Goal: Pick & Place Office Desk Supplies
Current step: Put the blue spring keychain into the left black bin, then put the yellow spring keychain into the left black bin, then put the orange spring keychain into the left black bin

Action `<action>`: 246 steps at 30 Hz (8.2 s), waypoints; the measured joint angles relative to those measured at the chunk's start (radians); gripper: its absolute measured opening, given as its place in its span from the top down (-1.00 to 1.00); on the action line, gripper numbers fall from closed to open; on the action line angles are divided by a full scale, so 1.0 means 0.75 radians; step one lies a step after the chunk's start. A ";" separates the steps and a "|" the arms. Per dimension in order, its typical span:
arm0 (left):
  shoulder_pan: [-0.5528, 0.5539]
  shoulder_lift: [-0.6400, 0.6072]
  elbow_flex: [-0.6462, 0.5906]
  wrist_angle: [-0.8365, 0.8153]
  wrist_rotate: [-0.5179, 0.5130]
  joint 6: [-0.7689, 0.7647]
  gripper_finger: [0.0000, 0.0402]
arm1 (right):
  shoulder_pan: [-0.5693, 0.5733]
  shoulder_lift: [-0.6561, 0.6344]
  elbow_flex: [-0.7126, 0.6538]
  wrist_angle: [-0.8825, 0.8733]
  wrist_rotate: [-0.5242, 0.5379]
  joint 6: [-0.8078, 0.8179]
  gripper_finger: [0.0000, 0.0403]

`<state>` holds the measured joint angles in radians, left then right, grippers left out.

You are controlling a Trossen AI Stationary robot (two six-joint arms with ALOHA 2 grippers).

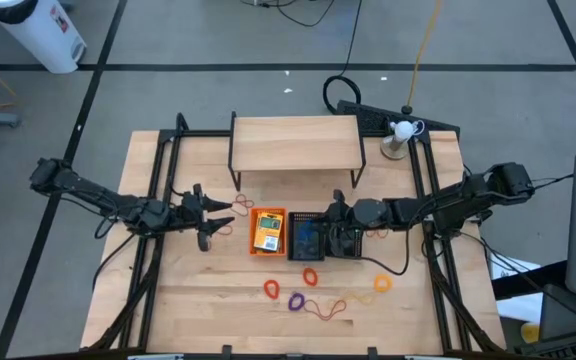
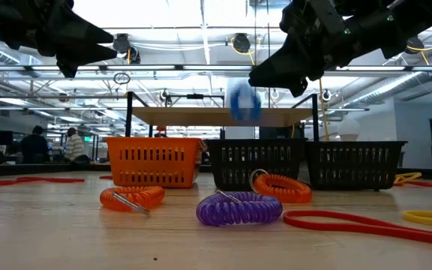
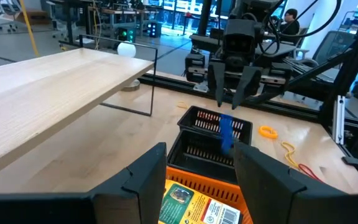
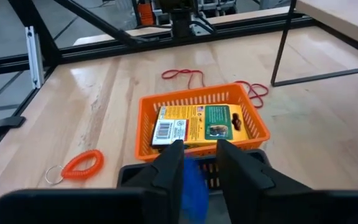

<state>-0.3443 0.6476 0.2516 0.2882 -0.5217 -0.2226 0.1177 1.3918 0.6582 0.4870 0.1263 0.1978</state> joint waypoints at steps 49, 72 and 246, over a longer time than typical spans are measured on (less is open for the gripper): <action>0.112 0.001 0.001 0.075 0.166 0.094 0.06 | 1.166 -0.340 -0.001 -0.945 0.959 1.110 0.56; 0.115 0.000 0.001 0.184 0.187 0.094 0.06 | 1.264 -0.071 0.000 -1.165 0.466 2.202 0.56; 0.028 0.309 0.020 0.398 0.584 0.078 0.06 | 0.282 0.127 0.000 0.274 -0.306 -0.013 0.30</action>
<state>-0.3231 0.8797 0.2663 0.5869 -0.0837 -0.1641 0.3293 1.4872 0.6580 0.6925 -0.1030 0.1882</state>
